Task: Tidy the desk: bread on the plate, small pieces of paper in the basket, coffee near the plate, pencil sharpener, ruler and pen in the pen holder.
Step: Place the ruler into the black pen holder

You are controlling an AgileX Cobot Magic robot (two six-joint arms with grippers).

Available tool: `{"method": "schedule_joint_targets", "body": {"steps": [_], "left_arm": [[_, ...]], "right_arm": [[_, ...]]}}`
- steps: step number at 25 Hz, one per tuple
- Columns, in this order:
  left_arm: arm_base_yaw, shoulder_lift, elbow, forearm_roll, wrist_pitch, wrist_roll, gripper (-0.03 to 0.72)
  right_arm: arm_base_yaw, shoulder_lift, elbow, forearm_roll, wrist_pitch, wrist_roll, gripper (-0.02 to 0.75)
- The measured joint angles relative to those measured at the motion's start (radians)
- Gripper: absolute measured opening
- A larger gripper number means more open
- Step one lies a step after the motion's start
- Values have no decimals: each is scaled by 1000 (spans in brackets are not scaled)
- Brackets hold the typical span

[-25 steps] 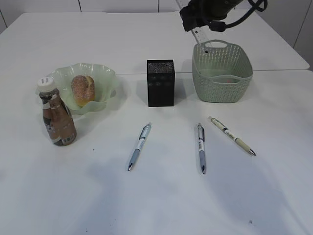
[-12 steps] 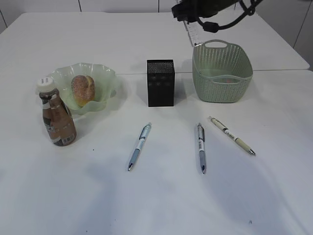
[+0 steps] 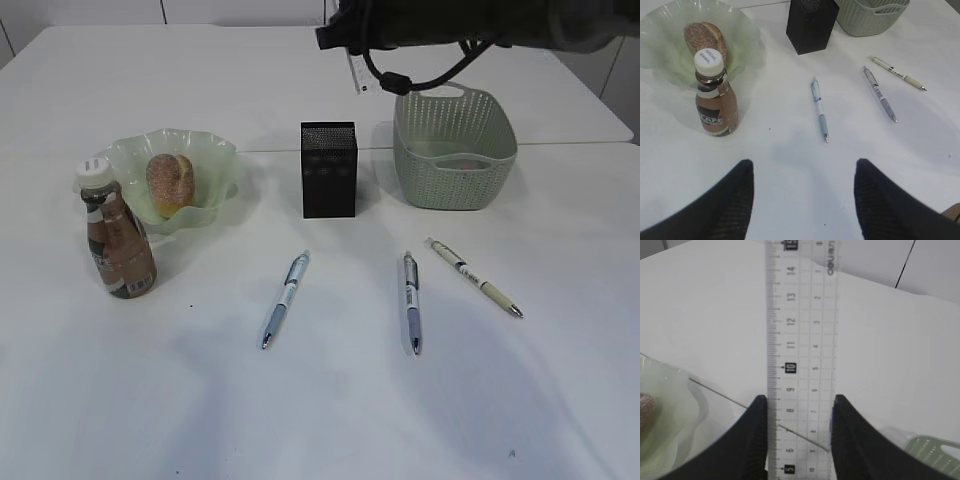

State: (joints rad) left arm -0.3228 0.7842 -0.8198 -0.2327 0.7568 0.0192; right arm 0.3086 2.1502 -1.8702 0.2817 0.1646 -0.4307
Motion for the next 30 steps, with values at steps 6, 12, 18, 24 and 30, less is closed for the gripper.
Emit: {"method": "schedule_joint_targets", "body": {"steps": [6,12,18,24,30], "left_arm": [[0,0,0,7,0,0,447],[0,0,0,12,0,0,447],[0,0,0,16,0,0,447],[0,0,0,18,0,0,438],[0,0,0,25,0,0,412]], "right_arm": [[17,0,115,2,-216,-1,302],[45,0,181,7,-329,-1,302],[55,5,183,7,-391,27,302],[84,45,183,7,-471,54,302],[88,80,183,7,-519,56,302]]}}
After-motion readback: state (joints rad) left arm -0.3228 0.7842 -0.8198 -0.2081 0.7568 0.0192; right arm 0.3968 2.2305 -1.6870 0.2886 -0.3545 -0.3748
